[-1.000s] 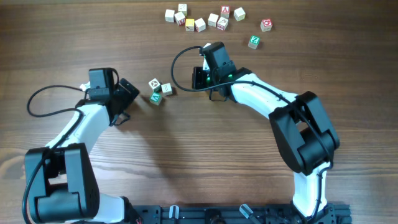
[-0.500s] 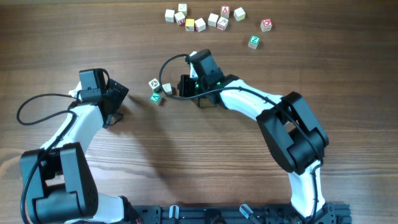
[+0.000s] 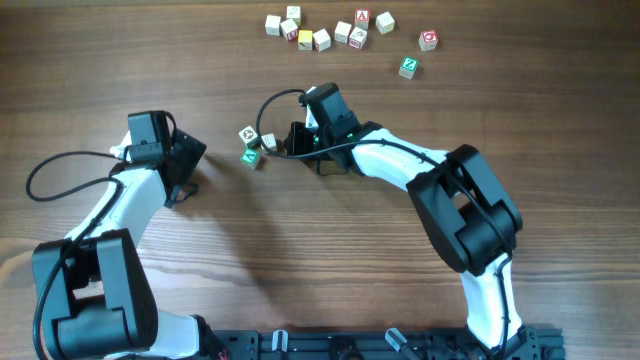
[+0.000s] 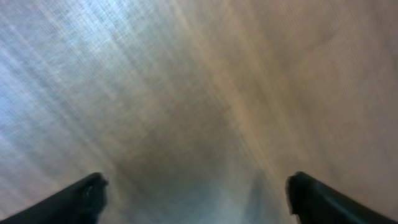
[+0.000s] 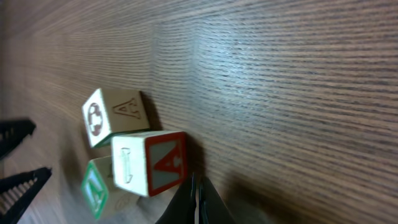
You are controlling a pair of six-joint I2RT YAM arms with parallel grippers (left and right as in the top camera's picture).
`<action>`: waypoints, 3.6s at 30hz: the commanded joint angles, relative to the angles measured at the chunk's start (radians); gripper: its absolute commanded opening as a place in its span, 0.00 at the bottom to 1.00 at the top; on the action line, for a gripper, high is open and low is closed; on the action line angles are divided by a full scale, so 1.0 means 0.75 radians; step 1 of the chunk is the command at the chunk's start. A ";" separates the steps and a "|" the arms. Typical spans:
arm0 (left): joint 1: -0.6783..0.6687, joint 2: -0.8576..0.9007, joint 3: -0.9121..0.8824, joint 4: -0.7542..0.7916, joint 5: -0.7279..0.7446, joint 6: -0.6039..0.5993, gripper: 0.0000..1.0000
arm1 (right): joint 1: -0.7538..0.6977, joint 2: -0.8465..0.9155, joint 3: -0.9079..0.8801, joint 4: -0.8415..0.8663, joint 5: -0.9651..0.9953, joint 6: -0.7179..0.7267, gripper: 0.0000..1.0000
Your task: Form a circle
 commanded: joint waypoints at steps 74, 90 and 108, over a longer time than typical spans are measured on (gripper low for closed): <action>-0.204 0.107 -0.018 -0.112 0.568 1.336 0.04 | -0.166 0.039 0.005 -0.001 0.013 0.058 0.05; -0.246 0.138 -0.017 -0.012 0.389 1.335 0.04 | -0.171 0.039 0.005 -0.001 0.014 0.058 0.06; -0.250 0.140 -0.018 0.052 0.499 1.336 0.04 | -0.171 0.039 0.005 -0.002 0.013 0.059 0.06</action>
